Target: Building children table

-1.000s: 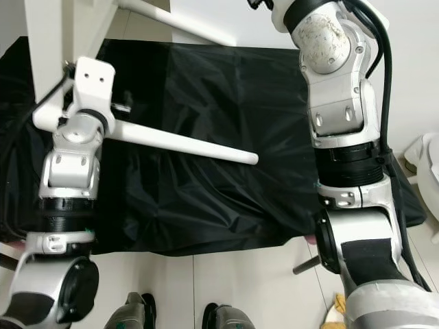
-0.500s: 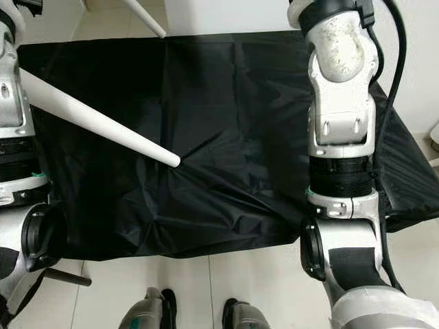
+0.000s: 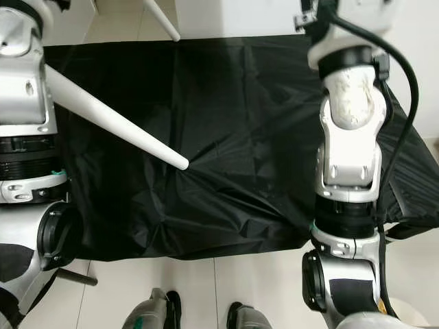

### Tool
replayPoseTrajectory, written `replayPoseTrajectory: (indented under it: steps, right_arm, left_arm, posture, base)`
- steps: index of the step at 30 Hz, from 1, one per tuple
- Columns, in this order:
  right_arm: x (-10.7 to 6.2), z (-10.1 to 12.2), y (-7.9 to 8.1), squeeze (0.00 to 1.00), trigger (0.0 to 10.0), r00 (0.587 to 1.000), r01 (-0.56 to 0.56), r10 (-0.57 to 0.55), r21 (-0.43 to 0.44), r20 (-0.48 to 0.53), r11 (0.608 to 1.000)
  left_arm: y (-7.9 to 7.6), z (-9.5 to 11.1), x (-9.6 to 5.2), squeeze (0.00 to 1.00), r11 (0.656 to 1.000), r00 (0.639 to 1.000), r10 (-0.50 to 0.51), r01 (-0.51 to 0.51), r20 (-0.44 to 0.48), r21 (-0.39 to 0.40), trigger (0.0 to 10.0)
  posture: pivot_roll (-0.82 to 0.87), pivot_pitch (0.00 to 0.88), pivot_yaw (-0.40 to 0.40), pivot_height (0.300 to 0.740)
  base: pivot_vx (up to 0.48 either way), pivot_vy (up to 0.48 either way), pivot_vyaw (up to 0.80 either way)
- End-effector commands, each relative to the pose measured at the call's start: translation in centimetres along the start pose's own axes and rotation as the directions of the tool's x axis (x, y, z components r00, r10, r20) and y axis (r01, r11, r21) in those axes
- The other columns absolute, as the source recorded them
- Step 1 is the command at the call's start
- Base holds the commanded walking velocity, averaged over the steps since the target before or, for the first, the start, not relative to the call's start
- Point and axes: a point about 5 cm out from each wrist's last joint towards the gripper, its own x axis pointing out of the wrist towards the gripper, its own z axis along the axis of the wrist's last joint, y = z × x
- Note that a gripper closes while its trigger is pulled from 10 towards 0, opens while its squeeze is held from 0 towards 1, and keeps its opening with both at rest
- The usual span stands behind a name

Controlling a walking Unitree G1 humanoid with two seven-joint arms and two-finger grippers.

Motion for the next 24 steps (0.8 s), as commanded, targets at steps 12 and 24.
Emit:
replayPoseTrajectory:
  steps: [12, 24]
  right_arm:
    - [-4.3, -6.8, -2.7, 0.00, 10.0, 0.909, 0.208, -0.185, 0.023, -0.373, 0.978]
    - [-4.8, -8.3, -0.5, 1.00, 10.0, 0.883, 0.140, -0.058, 0.142, -0.467, 0.980]
  left_arm:
    - [2.7, -3.5, -0.5, 0.00, 0.932, 0.925, 0.363, -0.361, -0.112, 0.045, 10.0]
    - [-4.5, -5.4, -3.2, 0.00, 0.993, 0.976, -0.115, 0.108, -0.185, -0.049, 10.0]
  posture:
    - [-0.06, 0.119, 0.115, 0.740]
    - [-0.05, 0.124, 0.101, 0.740]
  base:
    - [0.000, 0.000, 0.00]
    - [0.000, 0.000, 0.00]
